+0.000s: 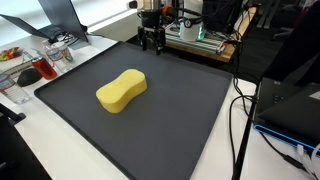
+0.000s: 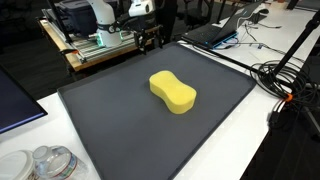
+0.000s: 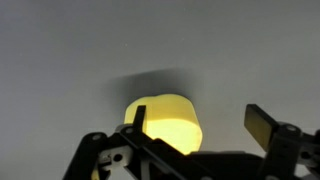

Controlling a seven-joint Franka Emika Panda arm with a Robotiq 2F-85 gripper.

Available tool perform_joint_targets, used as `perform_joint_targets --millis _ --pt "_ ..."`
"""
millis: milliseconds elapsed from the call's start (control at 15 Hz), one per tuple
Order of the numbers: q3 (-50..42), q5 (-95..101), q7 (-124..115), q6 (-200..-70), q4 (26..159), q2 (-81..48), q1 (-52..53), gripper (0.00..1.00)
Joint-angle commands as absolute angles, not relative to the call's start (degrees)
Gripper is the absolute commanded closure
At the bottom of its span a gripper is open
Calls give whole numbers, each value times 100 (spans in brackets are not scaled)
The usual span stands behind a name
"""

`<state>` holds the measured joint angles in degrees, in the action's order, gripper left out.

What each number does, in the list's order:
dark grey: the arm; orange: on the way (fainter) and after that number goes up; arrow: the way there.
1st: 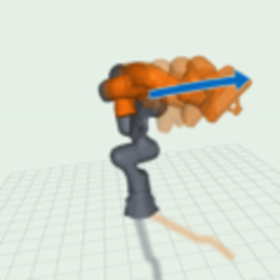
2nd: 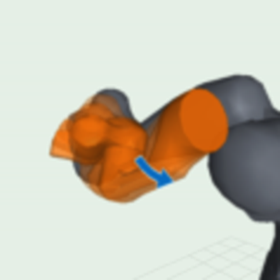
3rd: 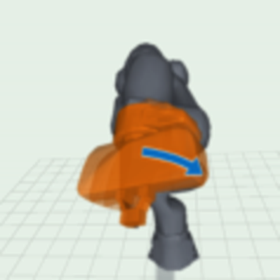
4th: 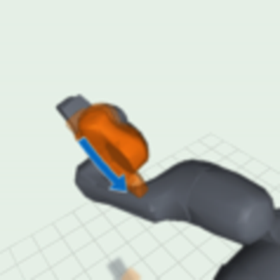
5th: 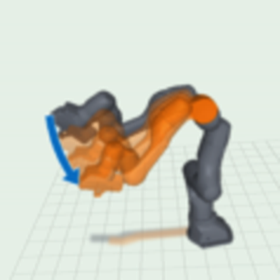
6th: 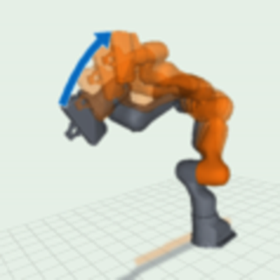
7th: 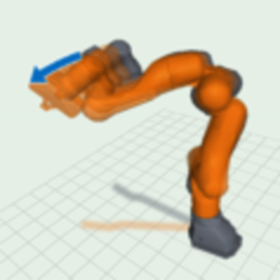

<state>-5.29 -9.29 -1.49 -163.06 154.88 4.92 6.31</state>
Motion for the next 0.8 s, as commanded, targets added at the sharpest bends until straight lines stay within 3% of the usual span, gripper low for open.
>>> perform_joint_targets --millis 0,333,733 --pt "-1643 -2537 1442 -15744 15848 1359 1344 0" --pt "-2956 -3197 3062 -14242 15046 1183 936 0" --pt "-2582 -3434 3553 -12458 13111 -234 -353 0"
